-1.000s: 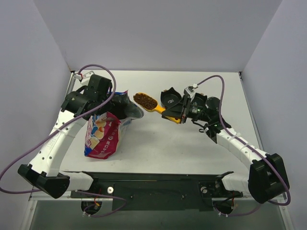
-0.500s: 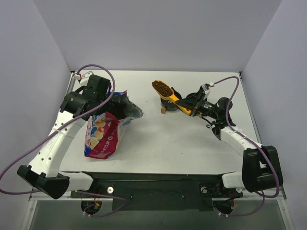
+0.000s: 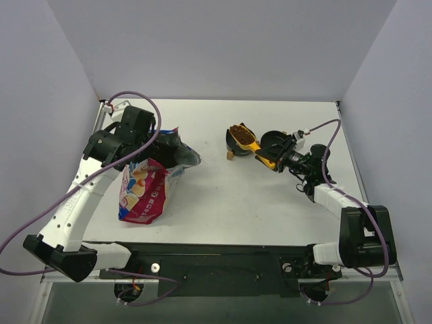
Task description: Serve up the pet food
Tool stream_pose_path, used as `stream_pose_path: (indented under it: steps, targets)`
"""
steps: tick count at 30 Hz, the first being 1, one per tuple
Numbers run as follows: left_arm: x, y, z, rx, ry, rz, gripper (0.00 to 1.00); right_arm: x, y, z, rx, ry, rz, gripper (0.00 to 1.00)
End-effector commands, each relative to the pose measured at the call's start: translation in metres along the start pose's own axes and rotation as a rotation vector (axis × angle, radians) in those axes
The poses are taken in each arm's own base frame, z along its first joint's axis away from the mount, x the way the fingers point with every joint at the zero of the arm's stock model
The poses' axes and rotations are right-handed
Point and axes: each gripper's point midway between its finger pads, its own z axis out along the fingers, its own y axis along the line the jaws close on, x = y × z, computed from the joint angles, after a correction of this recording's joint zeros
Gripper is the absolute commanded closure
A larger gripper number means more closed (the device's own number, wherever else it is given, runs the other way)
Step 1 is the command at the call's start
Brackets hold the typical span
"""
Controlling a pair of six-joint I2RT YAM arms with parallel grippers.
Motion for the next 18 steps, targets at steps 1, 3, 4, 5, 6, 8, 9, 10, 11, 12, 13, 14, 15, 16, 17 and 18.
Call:
stream_pose_path:
  steps: [1, 3, 4, 5, 6, 8, 9, 10, 11, 12, 13, 14, 15, 16, 17, 18]
  targets:
    - [-0.033, -0.017, -0.02, 0.12, -0.125, -0.093, 1.0, 0.004, -0.007, -0.007, 0.038, -0.017, -0.148, 1.0]
    - [-0.031, -0.017, -0.02, 0.124, -0.12, -0.095, 1.0, 0.002, -0.014, -0.008, 0.049, -0.031, -0.137, 1.0]
    - [-0.03, -0.016, -0.019, 0.122, -0.117, -0.093, 1.0, 0.0, -0.016, -0.009, 0.048, -0.04, -0.134, 1.0]
    - [-0.03, -0.017, -0.019, 0.125, -0.115, -0.094, 1.0, -0.002, -0.021, -0.009, 0.056, -0.049, -0.118, 1.0]
    - [-0.029, -0.016, -0.019, 0.124, -0.114, -0.093, 1.0, -0.003, -0.021, -0.009, 0.049, -0.054, -0.118, 1.0]
    - [-0.029, -0.016, -0.019, 0.126, -0.116, -0.093, 1.0, -0.007, -0.028, -0.008, 0.059, -0.064, -0.104, 1.0]
    - [-0.029, -0.015, -0.02, 0.126, -0.118, -0.092, 1.0, -0.008, -0.032, -0.008, 0.068, -0.068, -0.096, 1.0]
    - [-0.029, -0.015, -0.02, 0.125, -0.117, -0.091, 1.0, -0.01, -0.034, -0.007, 0.073, -0.075, -0.093, 1.0]
    - [-0.029, -0.014, -0.021, 0.127, -0.119, -0.093, 1.0, -0.012, -0.037, -0.007, 0.079, -0.077, -0.088, 1.0]
    - [-0.029, -0.014, -0.02, 0.126, -0.118, -0.091, 1.0, -0.013, -0.04, -0.006, 0.09, -0.08, -0.084, 1.0]
    - [-0.029, -0.014, -0.02, 0.126, -0.118, -0.092, 1.0, -0.014, -0.043, -0.005, 0.103, -0.08, -0.084, 1.0]
    - [-0.029, -0.014, -0.021, 0.127, -0.119, -0.093, 1.0, -0.015, -0.045, -0.005, 0.116, -0.082, -0.081, 1.0]
    - [-0.029, -0.014, -0.021, 0.128, -0.12, -0.093, 1.0, -0.015, -0.052, -0.006, 0.146, -0.078, -0.08, 1.0]
    - [-0.029, -0.014, -0.021, 0.128, -0.12, -0.093, 1.0, -0.015, -0.055, -0.006, 0.162, -0.078, -0.086, 1.0]
    - [-0.029, -0.014, -0.022, 0.128, -0.12, -0.093, 1.0, -0.015, -0.06, -0.006, 0.185, -0.075, -0.086, 1.0]
    - [-0.029, -0.014, -0.022, 0.129, -0.121, -0.096, 1.0, -0.016, -0.062, -0.006, 0.192, -0.074, -0.084, 1.0]
